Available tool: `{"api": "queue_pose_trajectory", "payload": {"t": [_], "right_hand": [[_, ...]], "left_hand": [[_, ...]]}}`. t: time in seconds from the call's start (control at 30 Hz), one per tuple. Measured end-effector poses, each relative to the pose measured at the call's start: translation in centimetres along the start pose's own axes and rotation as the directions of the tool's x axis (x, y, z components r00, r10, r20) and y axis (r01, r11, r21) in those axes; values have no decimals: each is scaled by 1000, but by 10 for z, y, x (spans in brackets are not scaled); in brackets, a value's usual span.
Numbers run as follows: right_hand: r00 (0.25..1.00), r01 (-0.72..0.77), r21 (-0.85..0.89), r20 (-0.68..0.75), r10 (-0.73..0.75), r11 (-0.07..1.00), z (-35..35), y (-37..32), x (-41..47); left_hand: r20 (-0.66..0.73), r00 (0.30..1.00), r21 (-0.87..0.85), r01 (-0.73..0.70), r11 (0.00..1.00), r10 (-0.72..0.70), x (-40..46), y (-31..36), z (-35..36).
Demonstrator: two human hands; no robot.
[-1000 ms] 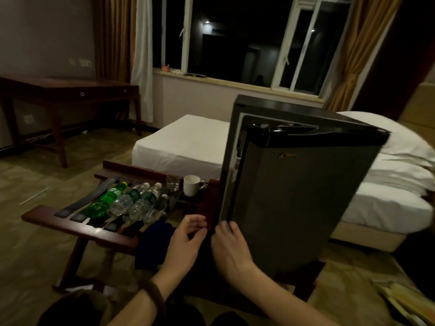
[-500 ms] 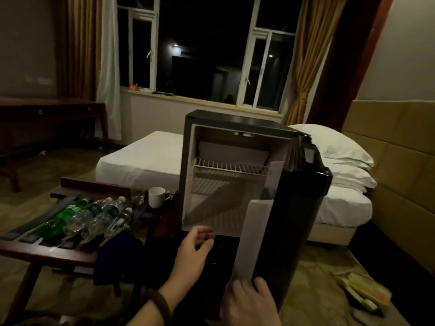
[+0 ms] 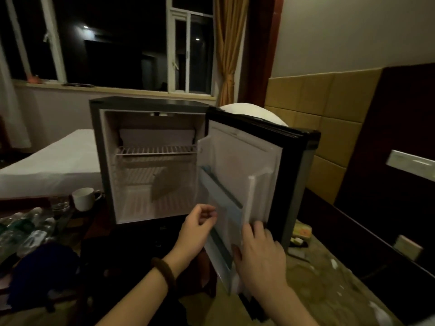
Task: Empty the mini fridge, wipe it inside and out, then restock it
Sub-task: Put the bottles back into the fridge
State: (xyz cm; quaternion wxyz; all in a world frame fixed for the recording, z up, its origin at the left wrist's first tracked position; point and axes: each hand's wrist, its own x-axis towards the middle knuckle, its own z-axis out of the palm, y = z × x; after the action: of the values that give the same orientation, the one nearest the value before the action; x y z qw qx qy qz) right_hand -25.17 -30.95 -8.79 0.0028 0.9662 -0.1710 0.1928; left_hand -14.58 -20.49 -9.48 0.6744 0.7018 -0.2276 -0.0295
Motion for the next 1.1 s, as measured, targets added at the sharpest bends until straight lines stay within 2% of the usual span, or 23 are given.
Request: {"api": "queue_pose_trajectory", "payload": {"t": [0.2,0.37,0.47,0.6,0.73,0.9,1.1], "right_hand": [[984,-48,31,-173,53,998,12,41,14],[975,-172,42,-137,176,984,13,68,24],[965,-214,64,-138,221,975,10,68,30],[985,-51,194,-153,82,980,14,37,45],[996,87,249,-21,-84,965,28,-6,70],[973,193,294,61,-221,936,46,-65,103],[921,343,340,62,-385,876,67,-152,143]], "left_hand": [[163,986,10,-33,999,31,2,9,54],[221,975,40,-24,999,14,4,1,69],[208,978,50,-13,999,3,11,-3,62],[118,993,29,17,999,-21,28,-8,41],[10,998,26,56,998,-57,42,-15,-2],[-151,979,17,139,990,-135,53,-27,-72],[-325,926,58,223,973,-193,63,-36,-164]]}}
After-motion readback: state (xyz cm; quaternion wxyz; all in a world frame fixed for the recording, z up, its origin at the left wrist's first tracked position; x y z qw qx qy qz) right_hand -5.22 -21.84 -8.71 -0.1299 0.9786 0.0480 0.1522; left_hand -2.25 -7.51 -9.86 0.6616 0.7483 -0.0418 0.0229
